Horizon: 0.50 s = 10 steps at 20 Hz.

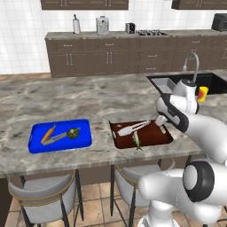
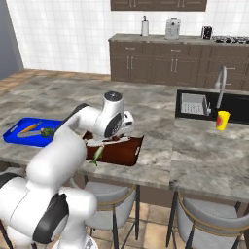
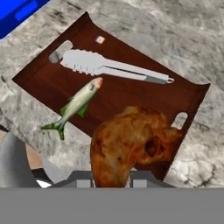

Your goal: Gather the broccoli and carrot from the fridge and place them on a tray on the dining counter. Then gather the fish and chicken drumstick from the fridge and place them on the other tray.

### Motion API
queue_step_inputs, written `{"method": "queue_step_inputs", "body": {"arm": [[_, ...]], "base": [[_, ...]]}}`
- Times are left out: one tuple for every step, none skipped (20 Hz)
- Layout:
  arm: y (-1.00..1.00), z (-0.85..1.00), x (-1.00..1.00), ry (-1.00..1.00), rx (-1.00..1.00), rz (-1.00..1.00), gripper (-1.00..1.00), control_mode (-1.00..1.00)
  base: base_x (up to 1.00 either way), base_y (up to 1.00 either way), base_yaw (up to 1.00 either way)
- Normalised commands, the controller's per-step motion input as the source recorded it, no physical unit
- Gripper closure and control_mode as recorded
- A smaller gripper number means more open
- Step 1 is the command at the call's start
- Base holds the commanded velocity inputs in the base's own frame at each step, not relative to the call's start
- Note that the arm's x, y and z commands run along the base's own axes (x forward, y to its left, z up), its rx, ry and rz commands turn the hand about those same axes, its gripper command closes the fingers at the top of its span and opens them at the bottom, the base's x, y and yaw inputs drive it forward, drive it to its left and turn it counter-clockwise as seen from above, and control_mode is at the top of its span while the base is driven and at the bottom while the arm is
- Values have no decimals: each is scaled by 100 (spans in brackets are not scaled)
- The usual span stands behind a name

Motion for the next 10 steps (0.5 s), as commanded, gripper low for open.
{"method": "queue_step_inputs", "body": {"arm": [[0,-32,36,10,0,0,100,-100],[0,-32,35,9,0,0,100,-100],[0,-33,32,7,0,0,100,-100],[0,-33,36,8,0,0,100,-100],[0,-31,40,7,-1,0,100,-100],[0,-29,39,7,0,0,100,-100],[0,-29,42,6,0,0,100,-100],[0,-30,42,6,0,0,100,-100],[0,-31,44,8,-1,0,100,-100],[0,-30,43,7,0,0,100,-100]], "base": [[0,0,0],[0,0,0],[0,0,0],[0,0,0],[0,0,0],[0,0,0],[0,0,0],[0,0,0],[0,0,0],[0,0,0]]}}
